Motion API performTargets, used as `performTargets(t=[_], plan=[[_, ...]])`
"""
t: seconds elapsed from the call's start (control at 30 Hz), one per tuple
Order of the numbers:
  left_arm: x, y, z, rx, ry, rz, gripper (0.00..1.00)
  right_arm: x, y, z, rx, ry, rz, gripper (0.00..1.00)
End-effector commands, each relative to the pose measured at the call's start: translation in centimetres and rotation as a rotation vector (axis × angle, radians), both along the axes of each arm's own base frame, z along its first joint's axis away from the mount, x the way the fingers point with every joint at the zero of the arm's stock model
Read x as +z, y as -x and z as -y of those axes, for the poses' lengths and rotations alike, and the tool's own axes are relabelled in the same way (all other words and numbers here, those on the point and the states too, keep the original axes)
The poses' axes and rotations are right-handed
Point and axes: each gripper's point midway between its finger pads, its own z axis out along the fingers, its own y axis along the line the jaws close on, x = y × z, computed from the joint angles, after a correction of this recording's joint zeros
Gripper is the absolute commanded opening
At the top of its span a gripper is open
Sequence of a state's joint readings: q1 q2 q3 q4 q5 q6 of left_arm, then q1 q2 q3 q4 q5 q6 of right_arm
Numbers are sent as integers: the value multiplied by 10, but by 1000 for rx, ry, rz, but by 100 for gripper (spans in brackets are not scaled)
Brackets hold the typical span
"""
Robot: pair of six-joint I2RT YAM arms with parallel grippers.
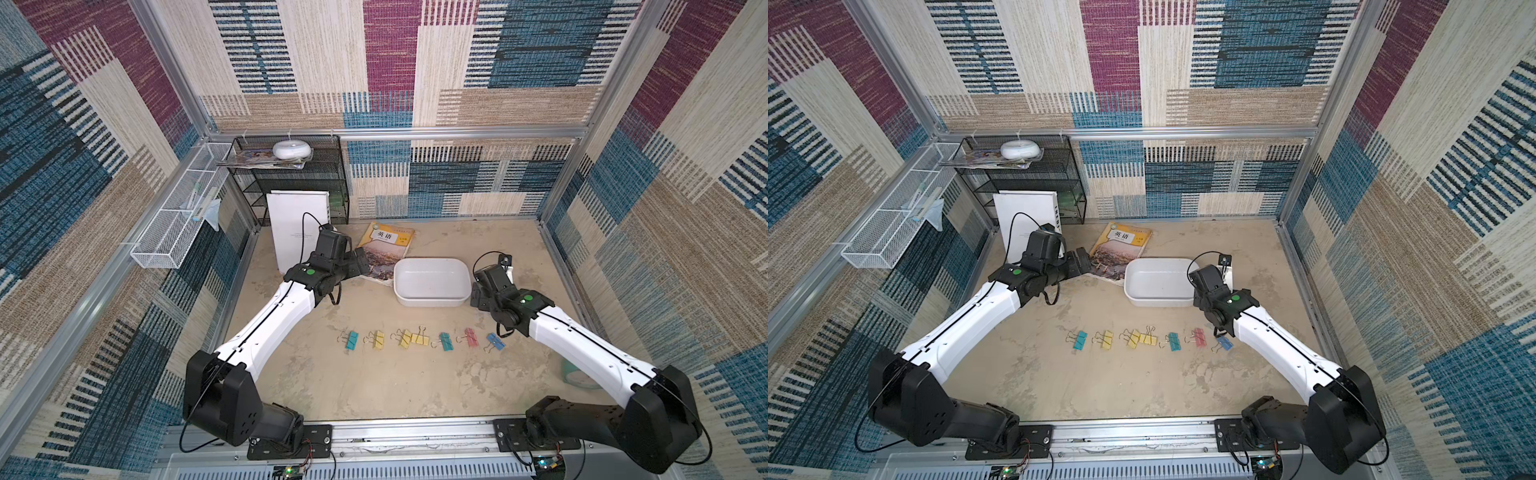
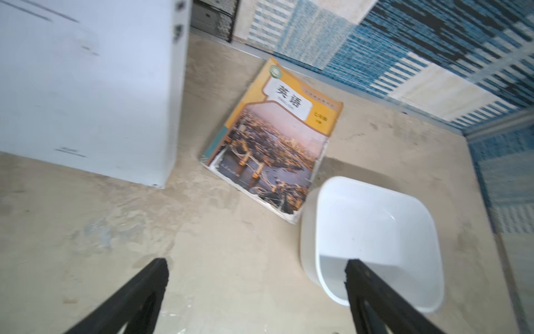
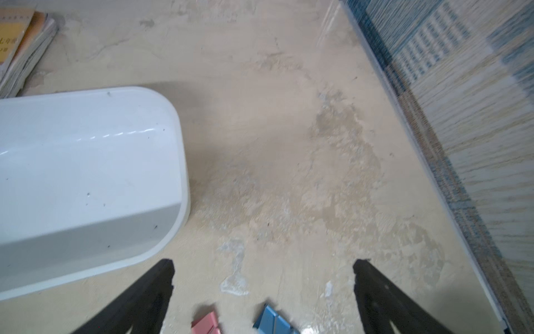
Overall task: Take out the binder clips from the storage box
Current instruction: Place the binder clip at the center of the board, then reset both arms
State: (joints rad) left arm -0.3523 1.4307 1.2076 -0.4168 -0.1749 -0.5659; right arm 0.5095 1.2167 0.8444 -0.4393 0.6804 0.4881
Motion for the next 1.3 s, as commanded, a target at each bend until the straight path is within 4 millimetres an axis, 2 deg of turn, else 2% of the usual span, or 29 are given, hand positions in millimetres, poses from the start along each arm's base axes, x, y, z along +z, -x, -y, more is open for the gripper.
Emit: performTargets(t=[0.0, 0.13, 0.27, 0.37, 0.5, 0.6, 0.73, 0.8, 0.97, 1.03, 1.13, 1.27], plan=[[5, -2, -54, 205, -168, 70, 100, 51, -29, 11, -25, 85, 324, 100], [-13, 7, -106, 366, -311, 98, 99, 55, -29, 26, 17, 114, 496, 100], [-37, 12, -149, 452, -417, 112, 99, 32, -31, 57, -42, 94, 513, 100], [-56, 10, -166, 445, -493, 122, 99, 13, -35, 78, -96, 108, 493, 100], [-70, -1, -168, 397, -523, 168, 99, 6, -38, 91, -108, 138, 540, 100], [-63, -16, -162, 357, -531, 241, 99, 4, -41, 99, -111, 139, 588, 100], [-61, -30, -154, 285, -560, 274, 99, -12, -49, 99, -55, 112, 581, 100], [-63, -28, -151, 254, -555, 265, 99, -19, -49, 96, -20, 100, 585, 100], [-67, -12, -149, 216, -524, 244, 99, -23, -50, 92, 57, 49, 592, 100], [-70, -5, -150, 214, -504, 219, 99, -32, -49, 87, 107, 24, 579, 100], [-72, 0, -148, 188, -490, 215, 99, -28, -48, 89, 100, 31, 617, 99], [-96, 12, -150, 168, -472, 144, 99, -31, -51, 88, 105, 27, 588, 99]])
